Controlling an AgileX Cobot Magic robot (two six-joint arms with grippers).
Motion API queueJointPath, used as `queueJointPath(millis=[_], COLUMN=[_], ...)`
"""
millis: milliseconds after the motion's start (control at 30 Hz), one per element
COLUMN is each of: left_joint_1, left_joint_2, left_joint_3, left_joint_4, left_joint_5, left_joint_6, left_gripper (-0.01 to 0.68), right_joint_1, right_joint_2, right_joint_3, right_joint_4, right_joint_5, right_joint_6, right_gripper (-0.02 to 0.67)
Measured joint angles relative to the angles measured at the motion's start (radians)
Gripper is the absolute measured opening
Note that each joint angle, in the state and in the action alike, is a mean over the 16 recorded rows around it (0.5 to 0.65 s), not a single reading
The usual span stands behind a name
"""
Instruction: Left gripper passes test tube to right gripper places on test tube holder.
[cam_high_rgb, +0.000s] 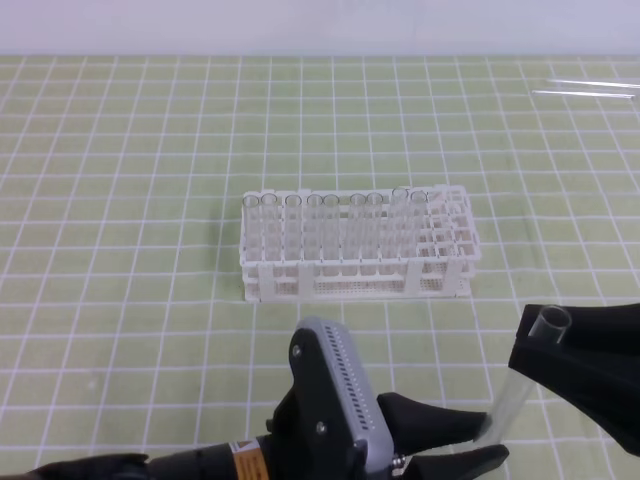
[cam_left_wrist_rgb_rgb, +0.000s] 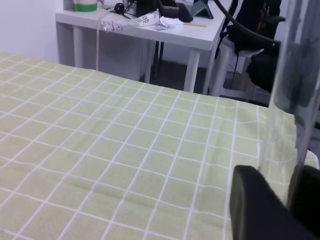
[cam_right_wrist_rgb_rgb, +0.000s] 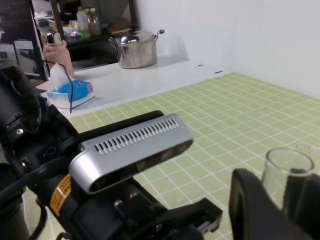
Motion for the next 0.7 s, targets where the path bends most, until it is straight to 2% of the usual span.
queueJointPath(millis=[400,700], left_joint_1=[0.0,0.0], left_joint_2=[-0.001,0.0], left_joint_3=[0.001,0.001], left_joint_4=[-0.11,-0.163], left_joint_5=[0.027,0.05], left_joint_6=[0.004,0.009], left_gripper=[0.329,0.385], right_joint_1=[-0.001,-0.001], right_joint_2=[0.0,0.0], right_joint_3=[0.0,0.0], right_joint_4=[0.005,0.007], right_joint_5=[-0.019,-0.061], right_joint_6=[-0.016,-0.032], right_gripper=[0.104,0.103])
